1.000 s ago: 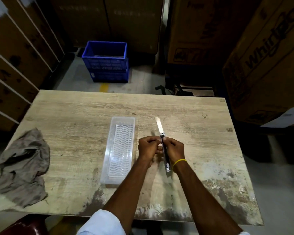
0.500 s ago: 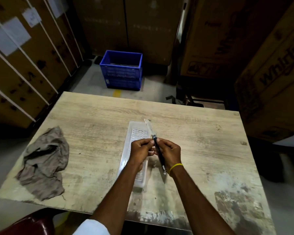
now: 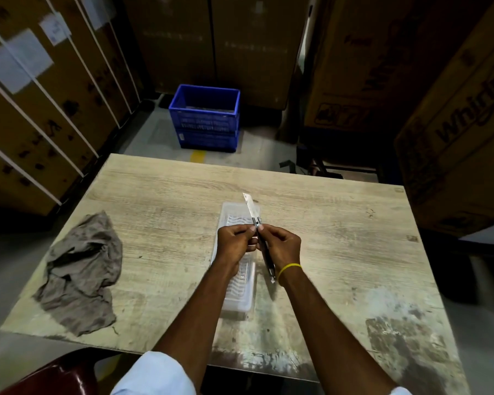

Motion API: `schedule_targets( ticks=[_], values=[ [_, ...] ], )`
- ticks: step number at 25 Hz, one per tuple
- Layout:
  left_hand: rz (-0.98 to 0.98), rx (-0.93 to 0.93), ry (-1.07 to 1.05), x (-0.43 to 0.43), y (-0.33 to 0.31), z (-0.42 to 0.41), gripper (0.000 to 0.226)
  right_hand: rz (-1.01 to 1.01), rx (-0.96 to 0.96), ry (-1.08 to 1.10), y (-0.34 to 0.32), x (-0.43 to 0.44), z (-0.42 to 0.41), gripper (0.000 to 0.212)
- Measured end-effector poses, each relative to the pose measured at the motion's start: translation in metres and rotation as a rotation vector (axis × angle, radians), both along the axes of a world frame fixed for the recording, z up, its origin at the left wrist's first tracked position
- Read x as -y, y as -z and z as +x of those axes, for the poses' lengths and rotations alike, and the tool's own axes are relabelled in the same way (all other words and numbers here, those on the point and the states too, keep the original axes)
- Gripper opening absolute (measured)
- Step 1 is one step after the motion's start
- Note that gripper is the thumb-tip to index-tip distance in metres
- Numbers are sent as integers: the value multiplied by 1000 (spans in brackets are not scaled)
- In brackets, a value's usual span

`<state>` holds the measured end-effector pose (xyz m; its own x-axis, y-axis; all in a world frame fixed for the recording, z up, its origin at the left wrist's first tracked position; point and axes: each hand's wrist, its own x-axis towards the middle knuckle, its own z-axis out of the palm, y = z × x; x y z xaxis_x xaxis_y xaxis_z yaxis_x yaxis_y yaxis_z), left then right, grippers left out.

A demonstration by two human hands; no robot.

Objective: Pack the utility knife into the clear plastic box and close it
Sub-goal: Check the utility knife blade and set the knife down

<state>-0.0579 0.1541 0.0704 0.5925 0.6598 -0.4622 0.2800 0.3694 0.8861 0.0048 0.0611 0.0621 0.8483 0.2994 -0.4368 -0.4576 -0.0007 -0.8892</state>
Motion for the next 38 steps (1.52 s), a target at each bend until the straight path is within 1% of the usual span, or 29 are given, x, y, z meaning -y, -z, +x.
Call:
schedule_targets(
  ticks=[2,8,10,12,16,20,22,23,24,27,30,33,36,38],
  values=[
    [-8,3,-5,-2,-2,1,13,-30,13,-11,-1,-1,0,13],
    [-23,13,-38,-9,-6,5,11,-67,17,-40,-3,-2,-1,16],
    [-33,22,-58,-12,-7,6,13,-72,17,-57,-4,0,-3,12],
    [-57,35,-74,-15,-7,5,13,-52,15,-71,-4,4,-5,4],
    [-121,66,-117,-17,-8,4,11,-23,-3,-98,-3,12,-11,11],
    [-143,90,-105,-15,-10,4,14,-25,-25,-53,-6,11,-13,4],
    [-141,112,-101,-12,-12,3,12,-66,-23,-17,-8,8,-14,18],
    [-139,122,-106,-11,-12,3,11,-90,-19,-9,-8,6,-14,22],
    [-139,129,-117,-11,-13,2,11,-98,-16,-10,-8,6,-15,21],
    [-151,129,-152,-13,-13,-2,14,-70,-21,-44,-7,6,-16,10],
    [-149,113,-160,-16,-12,-5,17,-55,-41,-85,-7,10,-16,14],
    [-110,103,-152,-18,-12,-6,21,-70,-63,-91,-9,13,-17,19],
    [7,76,-103,-20,-9,-8,35,-84,-62,-90,-10,17,-19,21],
    [59,66,-76,-19,-8,-9,39,-91,-60,-99,-9,20,-19,22]
  ],
)
